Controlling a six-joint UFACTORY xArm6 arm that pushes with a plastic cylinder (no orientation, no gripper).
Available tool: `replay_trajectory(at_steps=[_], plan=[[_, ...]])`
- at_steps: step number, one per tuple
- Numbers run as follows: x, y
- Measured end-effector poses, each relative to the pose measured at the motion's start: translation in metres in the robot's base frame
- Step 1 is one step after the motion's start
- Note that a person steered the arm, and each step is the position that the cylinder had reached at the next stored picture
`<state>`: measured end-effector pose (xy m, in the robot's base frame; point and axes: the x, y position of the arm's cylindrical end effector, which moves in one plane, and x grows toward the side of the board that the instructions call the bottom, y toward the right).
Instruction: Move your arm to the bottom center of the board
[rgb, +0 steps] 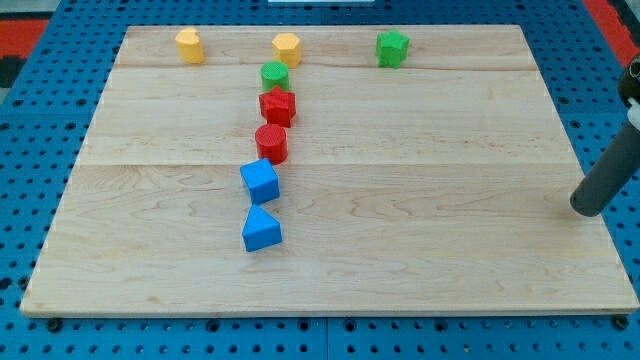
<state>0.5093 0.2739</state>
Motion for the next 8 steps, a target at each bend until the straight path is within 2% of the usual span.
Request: replay_trajectory(at_steps=[2,4,8], plan=[[-0.002,-0.003],[-0.059,-0.047],[-0.051,-0.055]])
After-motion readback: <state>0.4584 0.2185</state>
